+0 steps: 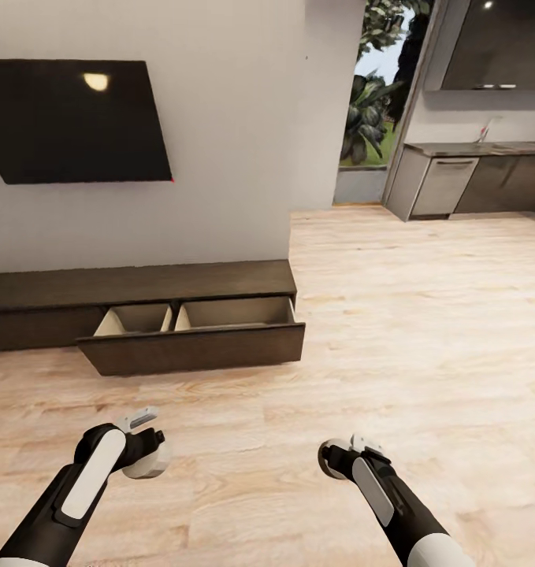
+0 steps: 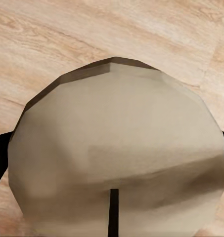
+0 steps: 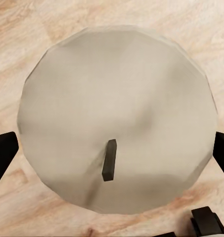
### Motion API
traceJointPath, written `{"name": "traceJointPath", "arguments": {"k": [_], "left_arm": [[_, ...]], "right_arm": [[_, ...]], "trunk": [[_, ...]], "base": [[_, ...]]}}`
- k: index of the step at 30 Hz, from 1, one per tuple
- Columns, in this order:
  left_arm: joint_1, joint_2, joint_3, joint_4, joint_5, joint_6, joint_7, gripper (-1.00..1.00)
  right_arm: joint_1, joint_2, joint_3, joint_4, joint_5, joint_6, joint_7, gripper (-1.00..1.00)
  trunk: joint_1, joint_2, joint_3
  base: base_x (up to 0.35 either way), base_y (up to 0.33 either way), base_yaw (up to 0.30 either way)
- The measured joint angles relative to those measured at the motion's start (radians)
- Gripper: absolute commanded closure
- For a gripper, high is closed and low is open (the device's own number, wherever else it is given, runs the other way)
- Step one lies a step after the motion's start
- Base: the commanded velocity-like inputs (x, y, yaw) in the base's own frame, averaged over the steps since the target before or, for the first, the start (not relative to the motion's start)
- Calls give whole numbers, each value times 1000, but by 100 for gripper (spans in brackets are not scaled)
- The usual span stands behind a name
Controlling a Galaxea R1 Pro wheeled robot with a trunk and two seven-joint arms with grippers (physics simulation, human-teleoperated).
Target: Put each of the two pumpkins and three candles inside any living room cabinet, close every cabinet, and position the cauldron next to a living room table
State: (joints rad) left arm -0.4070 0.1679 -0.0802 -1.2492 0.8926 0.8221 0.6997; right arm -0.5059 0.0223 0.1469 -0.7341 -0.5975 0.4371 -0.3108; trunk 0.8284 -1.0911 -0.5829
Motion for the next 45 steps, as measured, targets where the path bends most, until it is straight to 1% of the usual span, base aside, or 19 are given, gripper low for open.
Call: {"name": "traceJointPath", "arguments": {"k": [4,8,39,41,42,45], "left_arm": [[0,0,0,0,0,-1,0,100],[0,0,0,0,-1,0,-1,100],[0,0,0,0,0,0,-2,100],[0,0,0,0,0,1,-2,100],[0,0,0,-1,0,1,-1,100],[0,2,-1,-35,2,7,1,100]], "right_arm": [[0,-1,0,0,0,0,0,100],[0,-3,-1,0,-2,0,1,100],[0,0,1,-5,3,3,0,100],[0,0,2,-13,3,12,-1,100],[0,0,2,-25,2,28,-4,100],[0,0,3,-77,0,126,-14,100]], "trunk": [[0,0,0],[0,0,0],[0,0,0],[0,0,0],[0,0,0],[0,0,0]], "base": [[249,-150,275],[276,-40,112],[289,-1,2],[289,0,0],[289,0,0],[296,0,0]]}}
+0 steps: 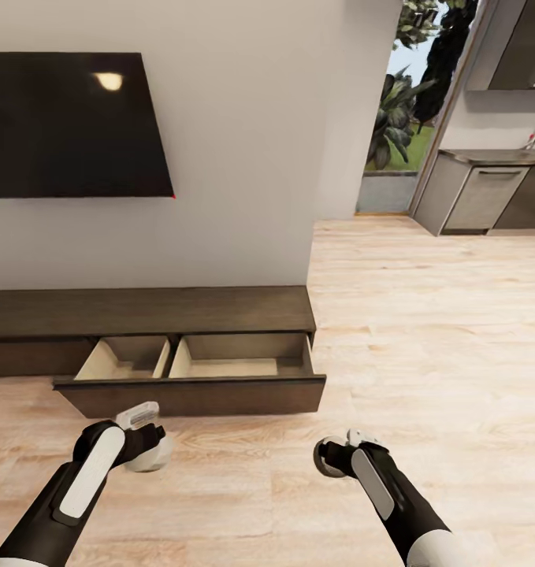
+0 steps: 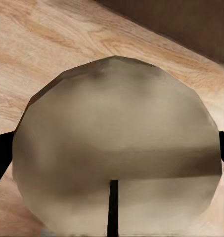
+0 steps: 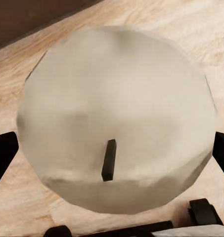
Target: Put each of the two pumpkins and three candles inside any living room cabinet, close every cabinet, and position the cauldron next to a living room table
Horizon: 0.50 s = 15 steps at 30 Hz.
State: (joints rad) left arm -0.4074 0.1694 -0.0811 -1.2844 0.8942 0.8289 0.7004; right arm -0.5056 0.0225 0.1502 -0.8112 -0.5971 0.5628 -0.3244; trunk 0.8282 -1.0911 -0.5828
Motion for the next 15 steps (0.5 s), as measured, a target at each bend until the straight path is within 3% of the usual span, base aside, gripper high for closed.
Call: {"name": "traceJointPath", "arguments": {"k": [3,6,15], "left_arm": [[-2,0,0,-31,-4,15,1,100],[-10,3,1,-41,-11,42,1,100],[-89,2,-3,-68,-6,74,-4,100]], "right_arm": [[-4,4,8,-41,5,74,-44,100],[-50,10,15,-78,1,128,-93,100],[-83,51,37,-325,-8,338,-117,100]], "trunk": [[0,0,0],[0,0,0],[0,0,0]], "base": [[317,0,0],[325,0,0],[329,0,0]]}}
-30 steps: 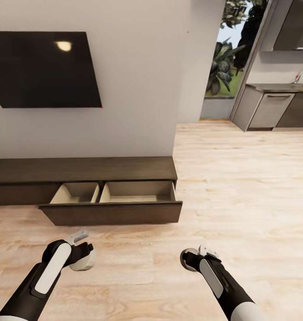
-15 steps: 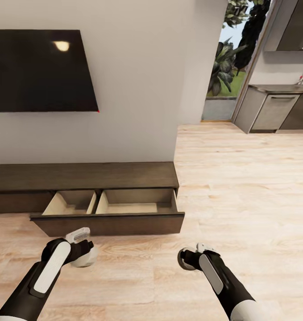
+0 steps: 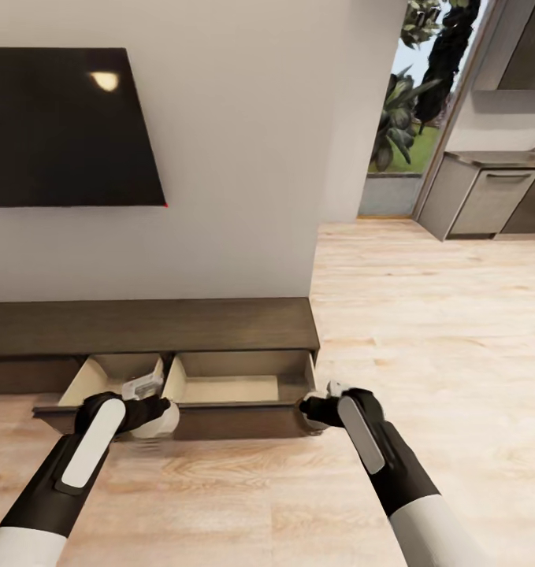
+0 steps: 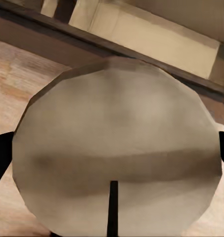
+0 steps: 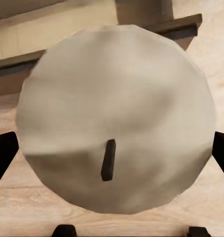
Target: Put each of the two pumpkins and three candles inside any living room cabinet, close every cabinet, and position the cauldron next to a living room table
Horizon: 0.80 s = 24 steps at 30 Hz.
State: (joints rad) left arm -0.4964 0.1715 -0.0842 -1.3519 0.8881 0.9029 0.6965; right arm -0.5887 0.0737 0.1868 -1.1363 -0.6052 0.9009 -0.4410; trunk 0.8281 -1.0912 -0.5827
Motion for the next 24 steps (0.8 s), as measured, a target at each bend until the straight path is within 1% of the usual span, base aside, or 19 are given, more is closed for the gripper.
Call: {"name": "traceJointPath", "arguments": {"k": [1,2,3,4,5,7,9,11,13,15,18,24], "left_arm": [[-2,0,-1,-14,0,1,1,100],[-4,1,-5,-36,0,6,2,100],[-4,1,-7,-47,0,17,3,100],[-4,-1,-8,-54,0,28,3,100],[-4,-2,-9,-58,0,37,4,100],[-4,-4,-10,-65,-3,46,4,100],[-4,-5,-10,-68,-3,50,5,100],[-4,-6,-11,-70,-2,51,5,100],[-4,-9,-21,-70,-1,51,5,100],[-4,-10,-40,-70,0,49,6,100],[-4,-11,-57,-71,-2,45,6,100],[-4,-12,-66,-71,-2,39,3,100]], "right_arm": [[0,2,16,-20,-3,8,0,100],[0,4,58,-43,-3,15,-2,100],[0,5,98,-52,-20,13,-2,100],[0,6,136,-59,-17,13,-3,100],[0,8,165,-68,-14,14,-3,100],[0,12,197,-82,-12,13,-4,100],[0,13,212,-101,-11,13,-3,100],[0,14,219,-116,-18,13,-3,100],[-1,14,221,-124,-20,13,-1,100],[0,14,223,-128,-21,3,0,100],[0,13,224,-129,-20,-17,0,100],[0,12,224,-123,-23,-28,3,100]], "trunk": [[0,0,0],[0,0,0],[0,0,0],[0,0,0],[0,0,0],[0,0,0],[0,0,0],[0,0,0],[0,0,0],[0,0,0],[1,0,0],[1,0,0]], "base": [[326,0,0],[322,0,0],[320,0,0],[315,0,0],[306,0,0],[294,0,0],[284,0,0],[262,0,0],[194,0,0],[94,0,0],[37,0,0],[7,0,0]]}}
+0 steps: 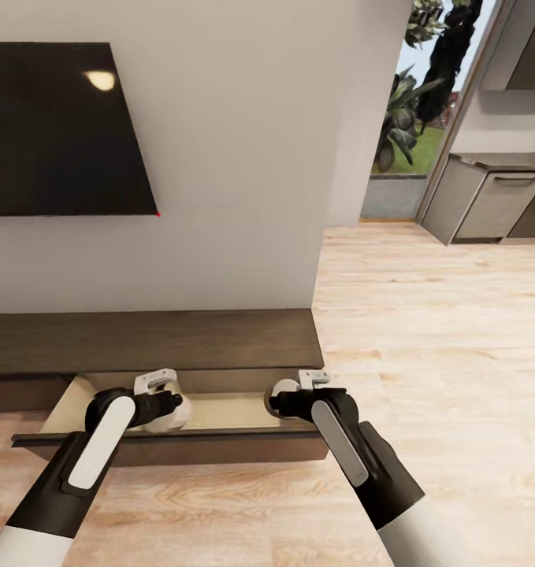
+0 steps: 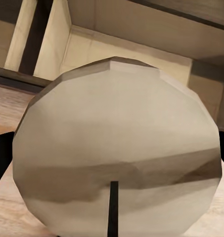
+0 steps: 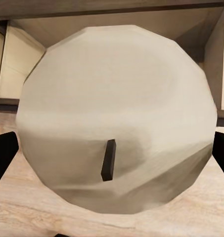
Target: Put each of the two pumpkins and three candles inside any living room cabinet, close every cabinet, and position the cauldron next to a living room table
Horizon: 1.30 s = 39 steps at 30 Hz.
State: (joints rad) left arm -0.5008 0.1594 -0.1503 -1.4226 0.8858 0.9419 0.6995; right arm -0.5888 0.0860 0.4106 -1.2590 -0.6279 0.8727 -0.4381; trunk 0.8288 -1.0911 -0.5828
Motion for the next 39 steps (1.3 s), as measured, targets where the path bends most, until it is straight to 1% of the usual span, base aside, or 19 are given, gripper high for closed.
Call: {"name": "traceJointPath", "arguments": {"k": [3,8,13,19,24,26,29,39], "left_arm": [[0,-2,-5,0,0,-1,-3,100],[0,-2,-11,1,0,0,-2,100],[0,-2,-14,2,0,-1,-2,100],[0,-5,-35,2,-1,-1,4,100],[0,-5,-38,2,2,-3,4,100],[0,-4,-37,3,-6,0,5,100],[0,-4,-38,3,-3,-2,6,100],[0,-5,-39,3,-2,-2,8,100]], "right_arm": [[0,0,0,6,-1,-2,1,100],[0,1,1,9,0,-3,2,100],[-1,0,0,10,0,-3,2,100],[-1,0,0,10,1,-3,2,100],[0,0,0,10,3,-2,2,100],[0,0,0,10,-2,-4,3,100],[0,0,0,11,-1,-3,3,100],[-1,0,0,11,0,-4,4,100]], "trunk": [[0,0,0],[0,0,0],[0,0,0],[0,0,0],[0,0,0],[0,0,0],[0,0,0],[0,0,0]], "base": [[95,0,0],[246,0,0],[74,0,0],[147,-31,0],[63,87,0],[40,83,0],[38,45,0],[161,69,0]]}}
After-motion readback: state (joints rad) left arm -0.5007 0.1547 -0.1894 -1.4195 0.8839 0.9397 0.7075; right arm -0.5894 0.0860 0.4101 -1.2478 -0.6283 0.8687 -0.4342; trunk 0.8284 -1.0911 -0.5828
